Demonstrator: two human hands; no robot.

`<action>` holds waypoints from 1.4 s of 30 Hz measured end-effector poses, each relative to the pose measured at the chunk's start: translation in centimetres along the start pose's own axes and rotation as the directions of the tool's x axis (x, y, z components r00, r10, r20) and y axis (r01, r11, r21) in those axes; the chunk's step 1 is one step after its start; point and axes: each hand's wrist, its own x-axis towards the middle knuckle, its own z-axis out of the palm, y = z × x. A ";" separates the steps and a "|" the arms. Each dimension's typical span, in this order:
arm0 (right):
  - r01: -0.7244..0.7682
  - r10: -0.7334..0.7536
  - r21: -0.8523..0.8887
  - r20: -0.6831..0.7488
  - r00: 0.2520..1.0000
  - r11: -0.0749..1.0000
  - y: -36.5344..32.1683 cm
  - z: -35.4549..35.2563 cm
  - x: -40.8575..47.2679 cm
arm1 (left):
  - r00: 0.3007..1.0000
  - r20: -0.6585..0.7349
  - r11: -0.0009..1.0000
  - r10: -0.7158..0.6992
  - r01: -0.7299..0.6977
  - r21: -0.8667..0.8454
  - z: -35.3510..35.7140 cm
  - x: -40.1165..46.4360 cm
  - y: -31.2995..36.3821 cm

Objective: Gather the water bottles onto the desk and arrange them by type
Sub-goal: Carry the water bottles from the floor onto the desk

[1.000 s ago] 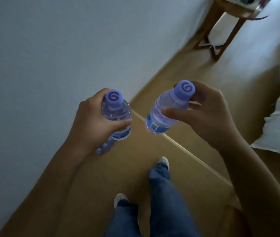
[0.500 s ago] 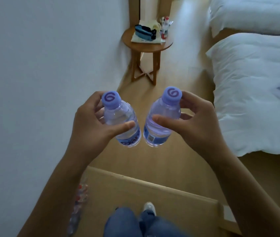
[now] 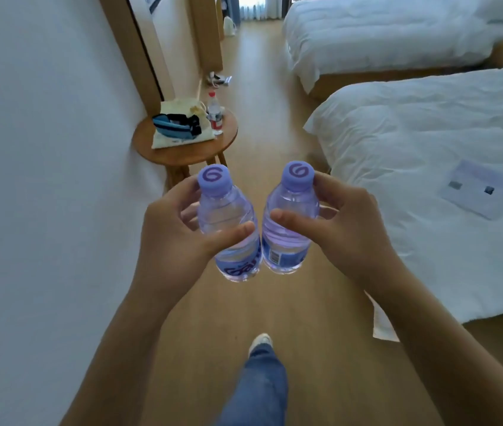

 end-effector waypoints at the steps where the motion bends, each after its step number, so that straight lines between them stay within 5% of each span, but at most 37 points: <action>1: -0.005 0.005 -0.001 -0.006 1.000 1.000 0.6 -0.3 2.9 | 1.000 0.010 1.000 0.008 -0.008 -0.005 0.3 3.1 -0.8; 15: -0.053 0.051 -0.011 -0.152 0.987 0.999 13.7 -5.6 38.1 | 0.999 0.010 0.998 0.034 -0.033 -0.050 7.4 41.3 -9.4; 26: -0.046 0.044 -0.020 -0.086 0.995 0.999 24.8 -11.0 69.8 | 0.996 -0.066 0.998 -0.054 0.051 -0.048 13.6 71.6 -17.2; 42: -0.044 0.037 -0.061 -0.111 0.993 0.997 40.4 -7.9 114.2 | 0.997 -0.063 0.998 -0.041 0.039 -0.039 14.5 116.6 -33.4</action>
